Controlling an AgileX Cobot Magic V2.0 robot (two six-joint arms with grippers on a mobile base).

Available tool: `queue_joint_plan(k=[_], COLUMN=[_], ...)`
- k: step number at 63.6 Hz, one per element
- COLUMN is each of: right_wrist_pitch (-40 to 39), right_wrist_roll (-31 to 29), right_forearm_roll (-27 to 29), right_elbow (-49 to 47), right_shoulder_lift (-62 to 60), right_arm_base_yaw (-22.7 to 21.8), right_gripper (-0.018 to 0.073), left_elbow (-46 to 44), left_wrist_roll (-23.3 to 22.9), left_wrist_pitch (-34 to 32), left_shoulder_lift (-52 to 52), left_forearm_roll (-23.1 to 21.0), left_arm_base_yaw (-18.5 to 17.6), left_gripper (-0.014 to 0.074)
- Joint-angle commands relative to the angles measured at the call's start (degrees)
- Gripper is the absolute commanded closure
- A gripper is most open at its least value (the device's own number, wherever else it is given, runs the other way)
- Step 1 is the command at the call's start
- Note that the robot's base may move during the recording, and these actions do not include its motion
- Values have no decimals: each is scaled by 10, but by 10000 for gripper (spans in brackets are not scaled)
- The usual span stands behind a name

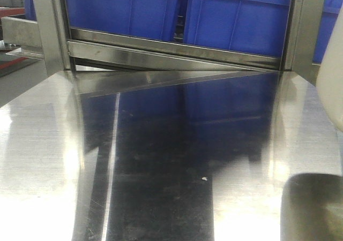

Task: Move white bin to right shelf second layer
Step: 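Lift the bin off the table with the right gripper, then back the base away from the table holding the bin in the right gripper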

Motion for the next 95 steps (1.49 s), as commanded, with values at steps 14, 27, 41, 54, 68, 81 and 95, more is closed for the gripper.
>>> queue_joint_plan(k=[14,27,41,54,68,81,95], right_wrist_pitch=[-37,-37,-37,-37,-37,-37,-36], right_wrist_roll=[-4,-4,-4,-4,-4,-4,-4], right_forearm_roll=[-2,-2,-2,-2,-2,-2,-2], right_elbow=[-15,-15,-15,-15,-15,-15,-15], right_shoulder_lift=[-8,-8,-8,-8,-8,-8,-8], right_arm_base_yaw=[-4,-4,-4,-4,-4,-4,-4], right_gripper=[508,508,508,508,508,508,508], left_elbow=[21,21,21,21,21,21,21], left_wrist_roll=[-1,-1,-1,-1,-1,-1,-1], left_wrist_pitch=[-48,-48,-48,-48,-48,-48,-48], left_shoulder_lift=[-8,-8,-8,-8,-8,-8,-8], left_forearm_roll=[-3,-3,-3,-3,-3,-3,-3], left_arm_base_yaw=[-2,-2,-2,-2,-2,-2,-2], left_gripper=[512,512,512,512,512,512,512])
